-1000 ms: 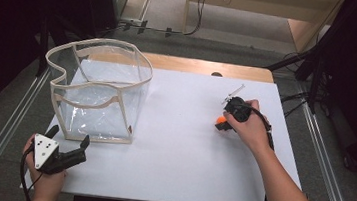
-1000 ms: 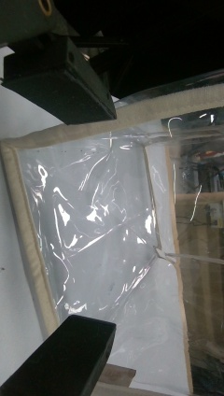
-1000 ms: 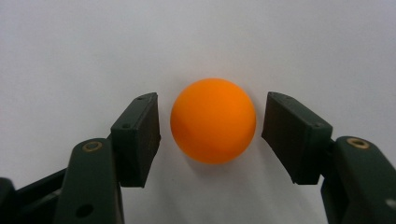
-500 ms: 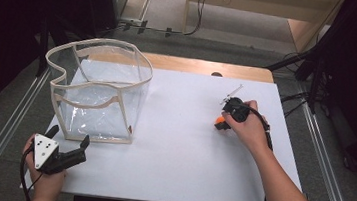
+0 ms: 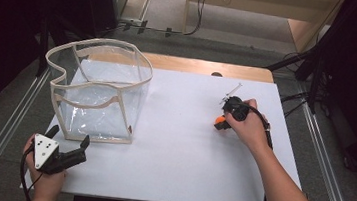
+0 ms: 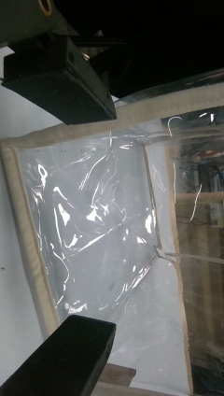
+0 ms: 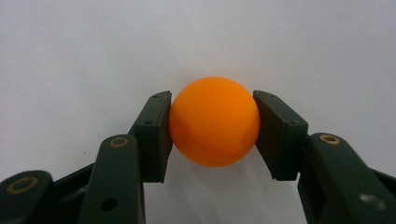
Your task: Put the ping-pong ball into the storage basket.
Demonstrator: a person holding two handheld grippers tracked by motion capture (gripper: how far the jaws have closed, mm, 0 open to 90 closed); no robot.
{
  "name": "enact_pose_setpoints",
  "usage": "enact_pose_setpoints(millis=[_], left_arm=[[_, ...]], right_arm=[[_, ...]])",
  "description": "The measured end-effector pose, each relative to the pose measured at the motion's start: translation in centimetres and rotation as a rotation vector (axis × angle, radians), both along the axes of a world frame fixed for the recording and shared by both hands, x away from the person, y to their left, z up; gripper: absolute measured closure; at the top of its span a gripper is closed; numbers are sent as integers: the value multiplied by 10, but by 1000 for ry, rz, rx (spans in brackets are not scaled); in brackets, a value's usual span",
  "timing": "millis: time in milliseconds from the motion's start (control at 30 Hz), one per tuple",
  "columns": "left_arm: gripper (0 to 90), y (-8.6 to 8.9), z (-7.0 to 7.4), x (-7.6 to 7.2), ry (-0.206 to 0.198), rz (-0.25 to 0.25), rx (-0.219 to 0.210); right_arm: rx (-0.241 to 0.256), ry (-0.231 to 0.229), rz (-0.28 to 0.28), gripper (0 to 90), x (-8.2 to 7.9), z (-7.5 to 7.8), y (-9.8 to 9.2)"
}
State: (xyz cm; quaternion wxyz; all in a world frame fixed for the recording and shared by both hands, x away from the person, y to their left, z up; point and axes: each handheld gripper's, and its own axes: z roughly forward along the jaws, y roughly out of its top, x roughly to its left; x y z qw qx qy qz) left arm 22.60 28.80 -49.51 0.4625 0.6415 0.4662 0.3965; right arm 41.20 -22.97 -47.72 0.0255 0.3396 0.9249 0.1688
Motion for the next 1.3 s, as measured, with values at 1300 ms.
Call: enact_pose_setpoints(millis=[1300], left_arm=[[21,0,0,0,-2,-6,1]], right_arm=[[32,-3,113,479,10,29,46]])
